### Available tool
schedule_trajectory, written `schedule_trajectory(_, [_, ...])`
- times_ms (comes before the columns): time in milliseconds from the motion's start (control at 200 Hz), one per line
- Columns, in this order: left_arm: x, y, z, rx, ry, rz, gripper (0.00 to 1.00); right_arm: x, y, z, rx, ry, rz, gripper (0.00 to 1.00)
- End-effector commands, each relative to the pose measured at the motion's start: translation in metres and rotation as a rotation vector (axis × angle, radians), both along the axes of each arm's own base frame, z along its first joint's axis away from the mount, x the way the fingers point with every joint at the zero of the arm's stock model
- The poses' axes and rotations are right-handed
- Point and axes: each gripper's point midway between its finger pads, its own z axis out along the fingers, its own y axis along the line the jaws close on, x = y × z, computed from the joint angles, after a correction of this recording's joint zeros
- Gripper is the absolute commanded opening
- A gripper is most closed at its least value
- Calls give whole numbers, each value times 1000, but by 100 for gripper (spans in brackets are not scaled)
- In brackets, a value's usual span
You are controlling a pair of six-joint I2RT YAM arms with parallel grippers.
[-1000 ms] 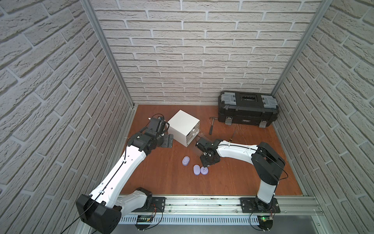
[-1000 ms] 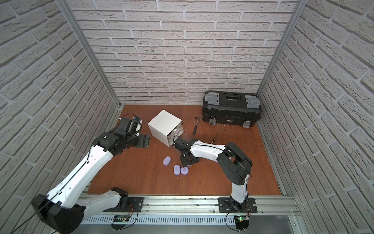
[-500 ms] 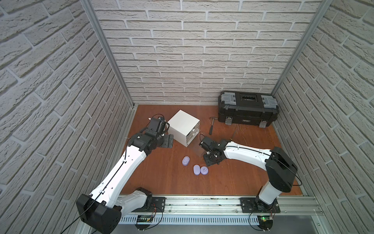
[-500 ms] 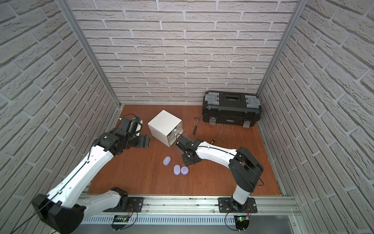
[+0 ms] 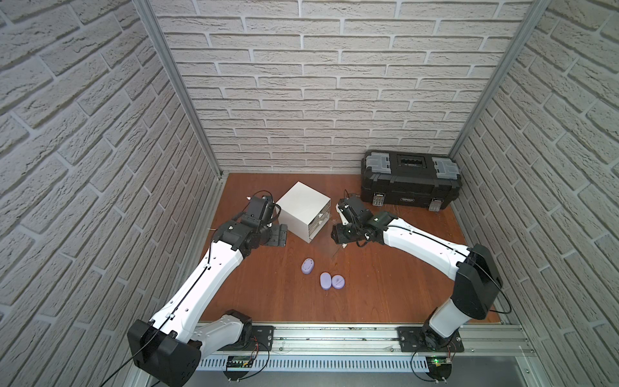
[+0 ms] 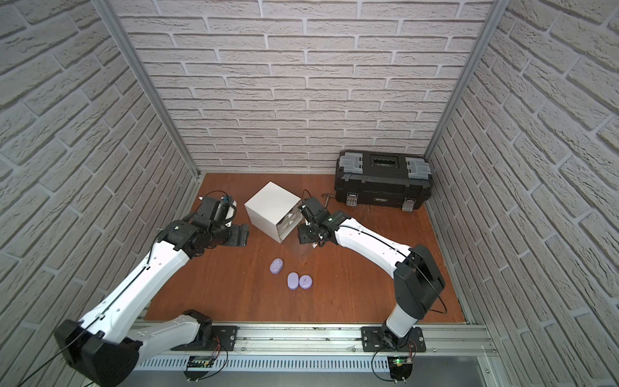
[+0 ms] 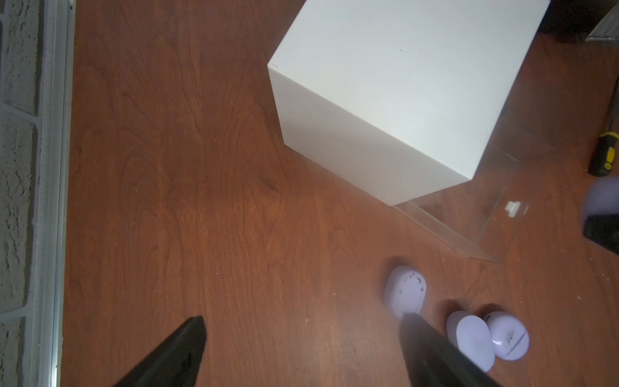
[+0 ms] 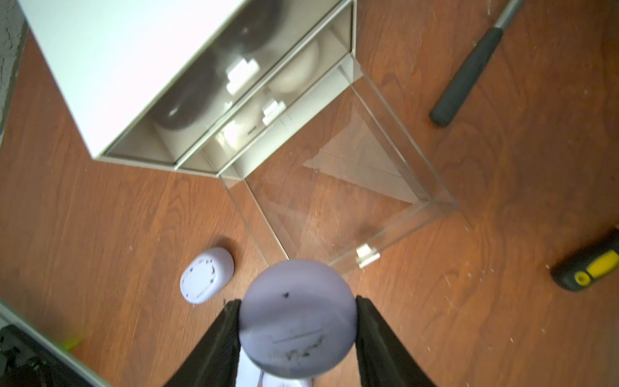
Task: Put the bluetooth earphones in the drawer according to color
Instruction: Place the bluetooth earphone in the drawer.
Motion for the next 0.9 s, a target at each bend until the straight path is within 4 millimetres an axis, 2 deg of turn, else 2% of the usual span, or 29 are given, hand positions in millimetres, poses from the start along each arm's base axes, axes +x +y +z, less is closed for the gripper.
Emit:
schedule_trajectory(0, [-1, 1, 8, -28, -35, 15, 95, 28, 13, 6, 47, -61, -1, 39])
schedule_trajectory(140, [-4, 3, 10, -27, -35, 16, 95, 50, 11, -8, 28, -52, -25, 39])
schedule_trajectory(290, [-6, 4, 9, -31, -35, 20, 95, 62, 10, -23, 14, -38, -39, 39])
schedule_trajectory(570, [-9, 4, 6, -33, -28, 25, 95, 75, 4, -46, -23, -27, -66, 39])
schedule_trajectory(740, [-8, 4, 3, -30, -18, 26, 95, 82, 3, -50, -28, -49, -75, 39])
schedule_trajectory(760, [-8, 4, 3, -30, -18, 27, 95, 81, 2, -64, -49, -26, -75, 39])
schedule_trajectory(895, [-9, 4, -1, -29, -7, 26, 95, 83, 3, -75, -58, -16, -79, 39])
